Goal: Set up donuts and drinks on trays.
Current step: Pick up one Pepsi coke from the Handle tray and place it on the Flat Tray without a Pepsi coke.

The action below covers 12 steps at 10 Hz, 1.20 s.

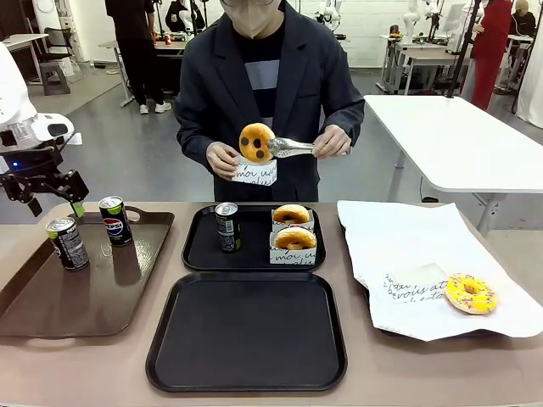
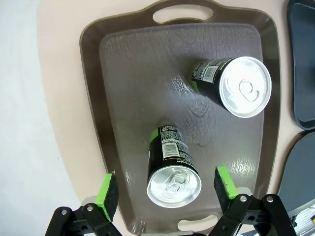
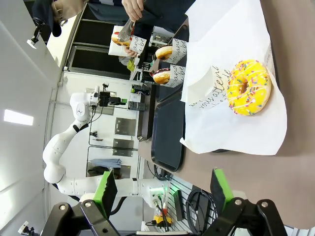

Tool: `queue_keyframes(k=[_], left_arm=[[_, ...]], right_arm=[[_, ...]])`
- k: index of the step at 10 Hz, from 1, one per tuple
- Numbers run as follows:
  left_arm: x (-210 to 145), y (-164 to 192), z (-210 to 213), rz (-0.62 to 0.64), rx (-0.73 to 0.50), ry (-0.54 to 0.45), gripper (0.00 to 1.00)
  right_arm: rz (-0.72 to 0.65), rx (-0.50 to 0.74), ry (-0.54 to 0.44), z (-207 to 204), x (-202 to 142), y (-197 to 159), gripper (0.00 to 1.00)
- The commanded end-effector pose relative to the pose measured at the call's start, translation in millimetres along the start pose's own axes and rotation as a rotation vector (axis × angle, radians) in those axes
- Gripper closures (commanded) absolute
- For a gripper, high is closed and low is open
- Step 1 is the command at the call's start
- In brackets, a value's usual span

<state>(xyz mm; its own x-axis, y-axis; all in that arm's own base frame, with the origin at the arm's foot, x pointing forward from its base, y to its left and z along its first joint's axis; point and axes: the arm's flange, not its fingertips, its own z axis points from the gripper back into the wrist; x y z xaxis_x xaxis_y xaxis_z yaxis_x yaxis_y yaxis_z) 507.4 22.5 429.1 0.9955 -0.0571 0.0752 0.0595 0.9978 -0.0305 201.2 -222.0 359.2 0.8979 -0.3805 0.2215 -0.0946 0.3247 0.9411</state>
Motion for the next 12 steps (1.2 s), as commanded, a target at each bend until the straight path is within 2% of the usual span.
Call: queue_keyframes(k=[1,12], left_arm=[[-7,5,-12,-0.024,0.010,0.005,0.00],[-15,-10,-59,-0.030,0.057,0.027,0.00]], right_arm=[[0.014,0.011,-0.005,0,-1,0,0.00],[0.014,0.011,-0.005,0,-1,0,0.00]])
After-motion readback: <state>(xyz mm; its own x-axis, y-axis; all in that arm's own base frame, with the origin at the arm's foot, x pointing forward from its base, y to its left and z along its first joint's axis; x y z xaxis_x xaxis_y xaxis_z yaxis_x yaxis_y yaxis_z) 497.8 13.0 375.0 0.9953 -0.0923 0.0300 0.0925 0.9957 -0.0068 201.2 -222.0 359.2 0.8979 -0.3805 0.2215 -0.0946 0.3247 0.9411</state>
